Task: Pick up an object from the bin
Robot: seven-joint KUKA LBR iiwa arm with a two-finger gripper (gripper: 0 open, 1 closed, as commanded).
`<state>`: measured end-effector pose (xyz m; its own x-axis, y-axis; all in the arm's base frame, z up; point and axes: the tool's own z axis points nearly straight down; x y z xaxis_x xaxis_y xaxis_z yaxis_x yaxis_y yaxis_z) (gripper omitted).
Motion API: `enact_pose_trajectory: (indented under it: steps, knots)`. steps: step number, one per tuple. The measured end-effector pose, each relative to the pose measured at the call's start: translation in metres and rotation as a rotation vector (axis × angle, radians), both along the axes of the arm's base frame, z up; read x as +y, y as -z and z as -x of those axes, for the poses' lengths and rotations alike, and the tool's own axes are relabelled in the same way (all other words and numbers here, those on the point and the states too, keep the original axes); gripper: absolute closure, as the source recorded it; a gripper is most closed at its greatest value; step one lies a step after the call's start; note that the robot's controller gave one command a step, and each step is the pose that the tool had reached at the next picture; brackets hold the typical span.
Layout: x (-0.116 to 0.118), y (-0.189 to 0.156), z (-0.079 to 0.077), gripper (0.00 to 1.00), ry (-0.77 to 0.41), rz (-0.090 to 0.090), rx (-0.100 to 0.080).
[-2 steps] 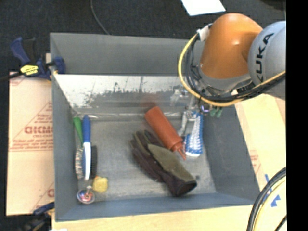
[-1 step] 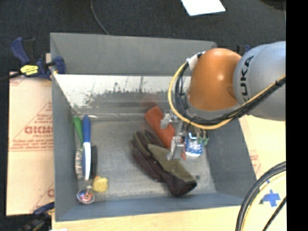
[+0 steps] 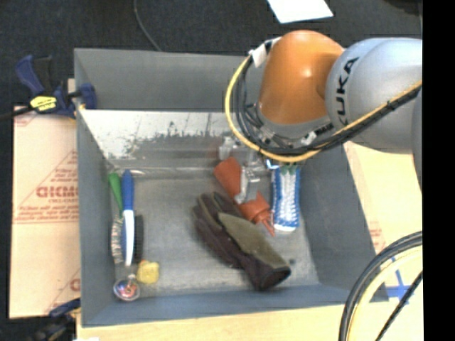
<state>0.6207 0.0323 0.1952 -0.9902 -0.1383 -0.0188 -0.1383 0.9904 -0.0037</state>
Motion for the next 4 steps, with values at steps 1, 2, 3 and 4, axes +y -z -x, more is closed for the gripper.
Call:
enact_pose_trajectory:
  steps: [1,2,3,4]
  knots:
    - [0.002,0.058,0.021,0.00,0.155,-0.004,0.010]
    - [0.005,0.090,0.035,0.00,0.172,-0.003,0.018]
    - [0.004,0.096,0.035,0.00,0.093,-0.002,0.016]
    - [0.025,0.094,0.026,0.00,-0.079,0.000,0.010]
